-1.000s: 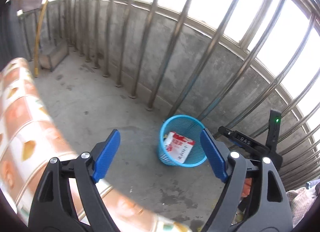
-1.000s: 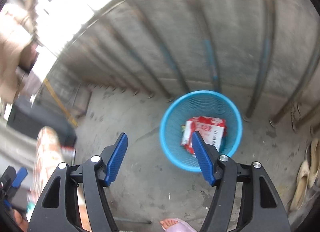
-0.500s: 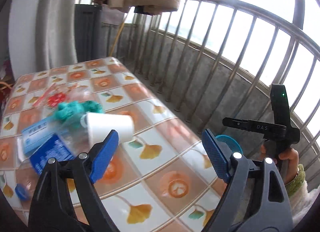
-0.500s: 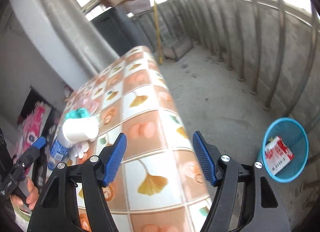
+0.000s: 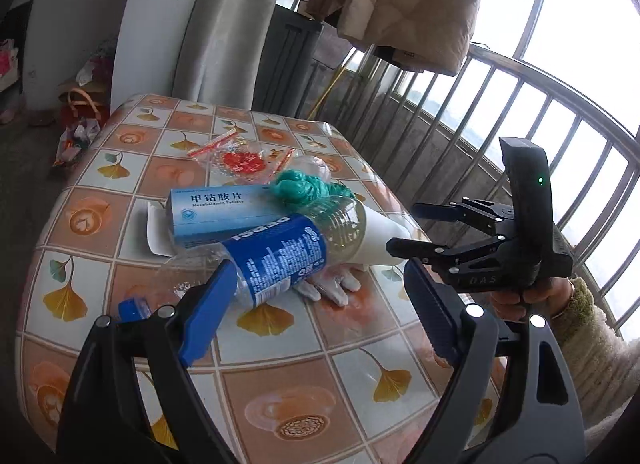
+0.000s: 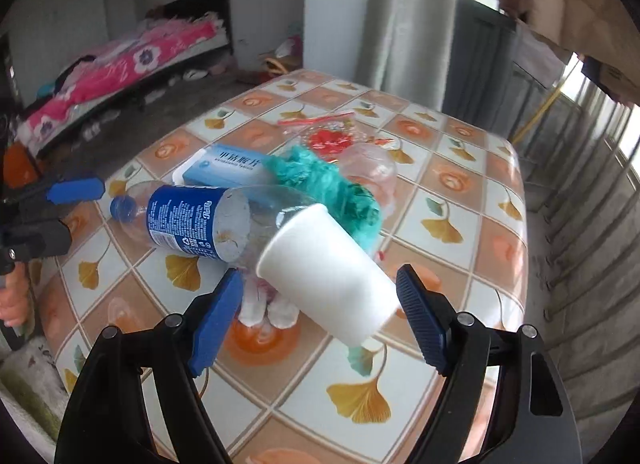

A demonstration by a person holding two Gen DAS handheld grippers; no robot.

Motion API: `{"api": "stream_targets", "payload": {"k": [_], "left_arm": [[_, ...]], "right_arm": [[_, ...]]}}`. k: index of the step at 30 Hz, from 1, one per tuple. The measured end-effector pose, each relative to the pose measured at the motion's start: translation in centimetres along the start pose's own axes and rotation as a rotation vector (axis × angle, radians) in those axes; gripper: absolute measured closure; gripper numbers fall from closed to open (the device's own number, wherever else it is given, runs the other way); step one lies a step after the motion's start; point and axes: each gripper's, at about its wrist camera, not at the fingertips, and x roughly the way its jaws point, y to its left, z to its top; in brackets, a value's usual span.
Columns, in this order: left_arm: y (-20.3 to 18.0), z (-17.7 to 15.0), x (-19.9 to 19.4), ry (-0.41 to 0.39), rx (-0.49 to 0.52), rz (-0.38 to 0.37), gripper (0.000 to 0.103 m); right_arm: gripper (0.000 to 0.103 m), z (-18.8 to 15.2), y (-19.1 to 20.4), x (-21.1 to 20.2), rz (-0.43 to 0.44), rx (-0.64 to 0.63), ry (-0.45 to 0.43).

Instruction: Collect trash

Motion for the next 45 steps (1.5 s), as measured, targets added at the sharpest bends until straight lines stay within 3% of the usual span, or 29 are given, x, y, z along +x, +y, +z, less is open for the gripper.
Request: {"api": "stream_targets", "payload": {"k": [4,11,17,23,26,31,37,41,45], "left_arm": [[1.8,0.1,0.7,0.003,-0.030,0.001,0.022],[3.0,-0.1,1.4,-0.002,-0.037,-0.007,0.024],[3.5,-0.3,1.9,0.013,-0.047,-0.018,0.026],[2.9,1.9,1.4,-0.018,-0.028,-0.034,0.028],[2.5,4.0,2.9,0.019,-0.036,-0.013,0.034],[2.8,7.2,7.9,0.129,-0.092,-0.020,0.043],[3.6,8.8,14.3,0.241,-0.168,0.053,0.052],[3.9,9.0,16.3,0.265,-0.205,0.065,0.054],[3.6,8.9,17.5,0.282,-0.190,0.078,0.065]], "right_arm": [[0.026,1.2,0.8,3.7,-0.002,-0.111,0.072],[0.027,0.3,-0.2,4.8,0.024,-0.055,0.144],[0.028,-1.5,-1.3,3.3,0.035,0.102,0.201],[0.028,-5.2,-4.5,0.7,0.127,0.478,0.197],[0.028,-7.3,-6.0,-0.1,0.191,0.653,0.164],[0.028,-9.1,-6.6,-0.7,0.211,0.772,0.126],[0.029,-10.0,-6.7,-0.5,0.227,0.812,0.108],[0.029,-10.3,-6.7,-0.5,0.239,0.814,0.091],[0.030,-10.7,-6.9,-0.6,0.251,0.825,0.079]]}}
